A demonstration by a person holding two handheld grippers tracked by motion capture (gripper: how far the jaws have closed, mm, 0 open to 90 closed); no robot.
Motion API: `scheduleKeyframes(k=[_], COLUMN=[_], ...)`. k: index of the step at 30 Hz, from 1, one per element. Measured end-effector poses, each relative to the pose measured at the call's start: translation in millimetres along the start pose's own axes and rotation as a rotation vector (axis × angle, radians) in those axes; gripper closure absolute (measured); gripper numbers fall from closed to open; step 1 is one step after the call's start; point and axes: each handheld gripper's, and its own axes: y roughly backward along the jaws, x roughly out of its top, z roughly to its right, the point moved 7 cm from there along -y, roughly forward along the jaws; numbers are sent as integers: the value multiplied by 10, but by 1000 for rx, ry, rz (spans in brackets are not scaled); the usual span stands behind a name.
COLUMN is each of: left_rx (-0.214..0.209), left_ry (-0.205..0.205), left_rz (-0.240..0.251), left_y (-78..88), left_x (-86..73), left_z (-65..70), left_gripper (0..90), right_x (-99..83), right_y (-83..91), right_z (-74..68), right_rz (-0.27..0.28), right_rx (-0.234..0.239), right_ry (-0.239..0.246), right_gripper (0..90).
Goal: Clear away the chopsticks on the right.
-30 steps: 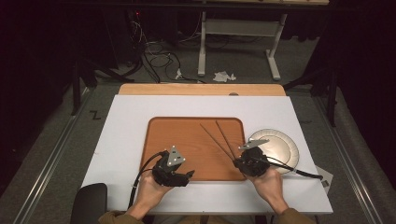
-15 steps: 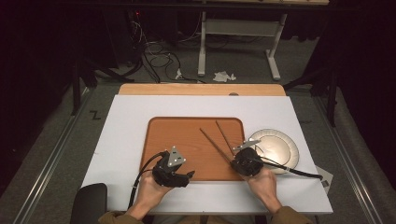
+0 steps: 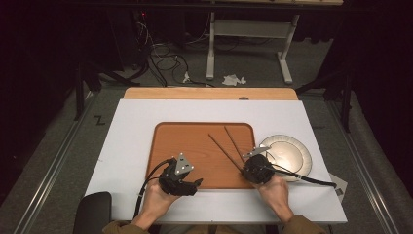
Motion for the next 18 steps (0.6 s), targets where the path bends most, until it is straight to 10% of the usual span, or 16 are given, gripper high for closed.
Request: scheduleKeyframes(k=[10, 18], left_rx=[5, 8], left_ry=[1, 2], left_rz=[-2, -4], left_y=[3, 3], left_x=[-8, -16], left_z=[-4, -5], left_gripper=[329, 329], right_x=[74, 46], right_y=[73, -24], right_z=[-74, -138], right_rz=[82, 45], right_rx=[50, 82], right_ry=[35, 70], right_gripper=[866, 873])
